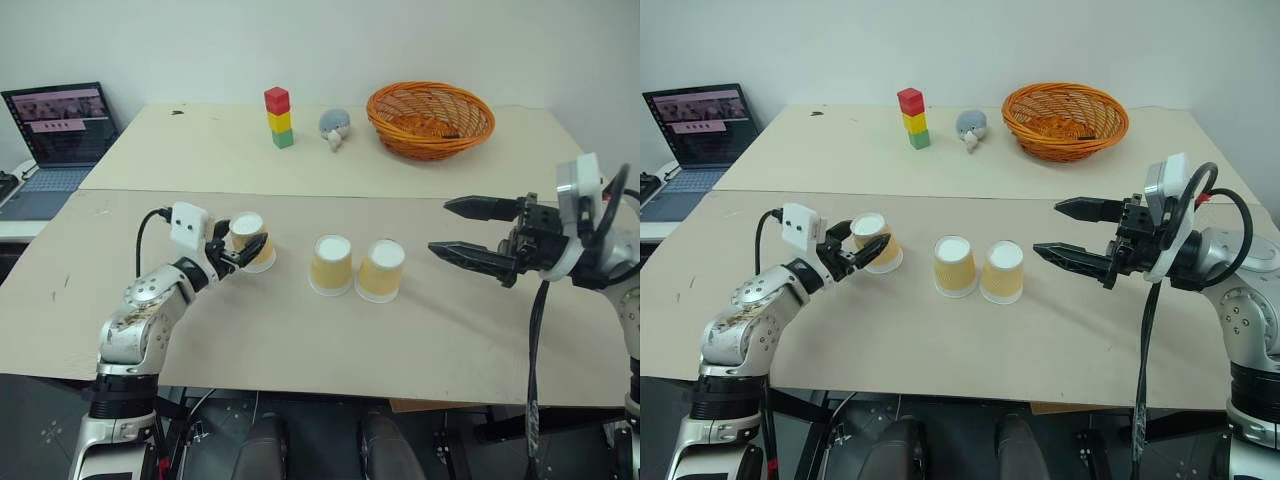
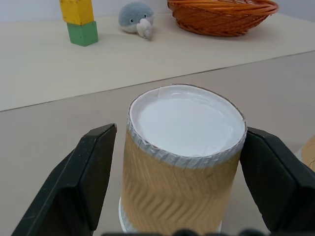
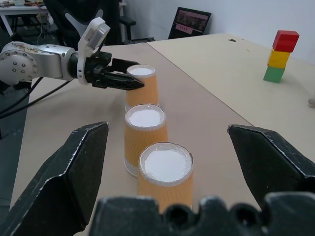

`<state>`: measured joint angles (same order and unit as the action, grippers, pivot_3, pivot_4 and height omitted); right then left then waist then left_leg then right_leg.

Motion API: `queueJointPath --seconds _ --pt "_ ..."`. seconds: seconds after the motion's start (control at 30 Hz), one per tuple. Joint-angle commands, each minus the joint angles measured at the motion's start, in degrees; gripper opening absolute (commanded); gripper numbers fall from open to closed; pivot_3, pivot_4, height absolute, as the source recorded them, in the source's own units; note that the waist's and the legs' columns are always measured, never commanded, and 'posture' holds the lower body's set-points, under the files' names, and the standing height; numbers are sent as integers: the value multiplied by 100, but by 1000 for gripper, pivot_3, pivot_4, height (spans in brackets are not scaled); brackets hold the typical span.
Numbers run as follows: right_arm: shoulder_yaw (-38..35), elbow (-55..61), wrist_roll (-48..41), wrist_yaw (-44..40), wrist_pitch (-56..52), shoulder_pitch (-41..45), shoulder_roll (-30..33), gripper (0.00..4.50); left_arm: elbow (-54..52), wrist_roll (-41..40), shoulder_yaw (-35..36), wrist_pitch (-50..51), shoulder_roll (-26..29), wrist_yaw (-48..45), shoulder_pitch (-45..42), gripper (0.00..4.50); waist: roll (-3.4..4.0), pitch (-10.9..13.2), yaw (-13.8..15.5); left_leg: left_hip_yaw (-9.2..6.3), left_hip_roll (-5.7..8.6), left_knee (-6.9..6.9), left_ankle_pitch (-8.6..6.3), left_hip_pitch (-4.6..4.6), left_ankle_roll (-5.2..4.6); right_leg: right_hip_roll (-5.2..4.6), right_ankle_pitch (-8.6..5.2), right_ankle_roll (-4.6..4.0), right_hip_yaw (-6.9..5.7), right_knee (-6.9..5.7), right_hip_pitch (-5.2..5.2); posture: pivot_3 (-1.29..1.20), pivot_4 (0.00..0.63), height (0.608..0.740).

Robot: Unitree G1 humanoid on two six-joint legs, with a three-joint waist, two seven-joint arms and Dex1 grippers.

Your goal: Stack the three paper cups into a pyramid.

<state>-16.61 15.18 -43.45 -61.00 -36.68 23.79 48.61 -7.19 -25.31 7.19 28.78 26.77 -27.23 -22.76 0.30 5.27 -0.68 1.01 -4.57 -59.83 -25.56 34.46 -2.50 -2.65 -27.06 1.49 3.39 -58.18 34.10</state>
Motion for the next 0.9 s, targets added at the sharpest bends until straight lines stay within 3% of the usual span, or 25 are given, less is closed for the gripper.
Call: queueJointPath --seconds 0.03,0.17,0.57,0.9 --pt "-156 23 -52 -10 177 112 45 4500 -396 -182 178 -4 37 -15 -635 3964 -4 2 19 -1 1 -1 1 1 1 -1 0 0 -2 0 -1 0 150 638" --pt "-145 -44 -22 -27 223 153 47 4500 -298 -245 208 130 57 -35 -819 3964 -3 2 2 -2 7 -1 2 3 4 -3 1 1 -3 2 -2 0 150 638" --pt "-240 -4 -101 3 204 41 113 4500 -366 -323 509 237 -68 150 -141 3964 -4 3 6 -9 4 -1 5 0 9 -1 1 1 -2 -2 -2 0 150 638" --pt "-297 66 -154 56 153 31 183 4500 -371 -276 260 232 -256 108 -66 3964 -3 2 -2 -11 6 -1 5 1 9 -4 1 1 -3 -2 -2 0 150 638"
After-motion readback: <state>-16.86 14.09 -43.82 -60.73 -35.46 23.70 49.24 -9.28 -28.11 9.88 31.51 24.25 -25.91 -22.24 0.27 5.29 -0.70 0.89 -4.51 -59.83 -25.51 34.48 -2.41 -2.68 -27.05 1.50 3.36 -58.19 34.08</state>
